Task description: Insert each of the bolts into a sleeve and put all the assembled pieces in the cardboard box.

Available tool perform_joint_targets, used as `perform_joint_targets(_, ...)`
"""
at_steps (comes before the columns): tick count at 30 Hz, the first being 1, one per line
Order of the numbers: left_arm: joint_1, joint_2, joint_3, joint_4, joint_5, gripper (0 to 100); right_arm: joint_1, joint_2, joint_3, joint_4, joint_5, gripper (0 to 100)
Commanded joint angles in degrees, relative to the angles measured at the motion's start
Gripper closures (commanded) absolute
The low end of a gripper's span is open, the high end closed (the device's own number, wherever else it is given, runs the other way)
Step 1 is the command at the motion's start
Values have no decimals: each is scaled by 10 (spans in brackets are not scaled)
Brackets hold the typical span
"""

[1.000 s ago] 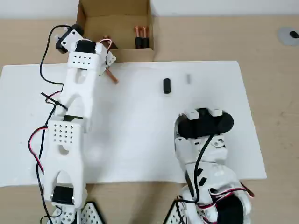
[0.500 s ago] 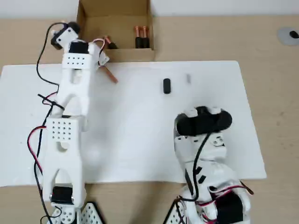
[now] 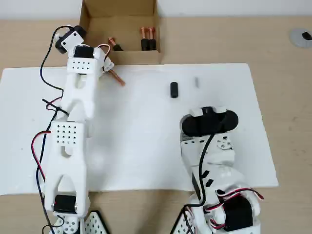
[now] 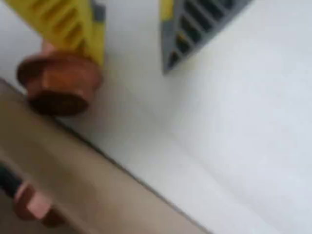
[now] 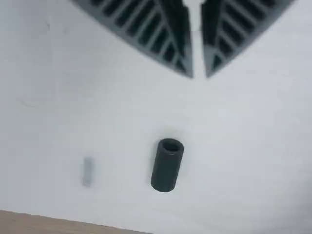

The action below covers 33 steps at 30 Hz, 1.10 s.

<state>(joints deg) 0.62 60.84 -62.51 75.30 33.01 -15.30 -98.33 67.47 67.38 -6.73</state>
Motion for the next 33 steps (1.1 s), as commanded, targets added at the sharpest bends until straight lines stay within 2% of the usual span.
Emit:
perform_joint_targets(1, 12, -35, -97, 47, 16, 901, 12, 8, -29, 2, -1, 988)
perform_joint_targets(5, 17, -43, -185, 113, 16, 900, 12, 9, -28, 2, -1, 988)
perform_joint_targets(9, 18, -40, -231, 143, 16, 900, 12, 9, -28, 2, -1, 988)
perform_joint_targets(18, 14, 6, -130, 54, 31, 890, 12, 9, -29, 2, -1, 988)
perform_joint_targets(23, 18, 27, -127, 54, 61, 890, 9, 9, -29, 1, -1, 988)
perform_joint_targets(27, 18, 58, -127, 58, 125, 893, 3, 8, -29, -4, -1, 987)
perform_joint_targets(33, 22, 68, -132, 107, 139, 893, -60, 5, -15, -71, 0, 987)
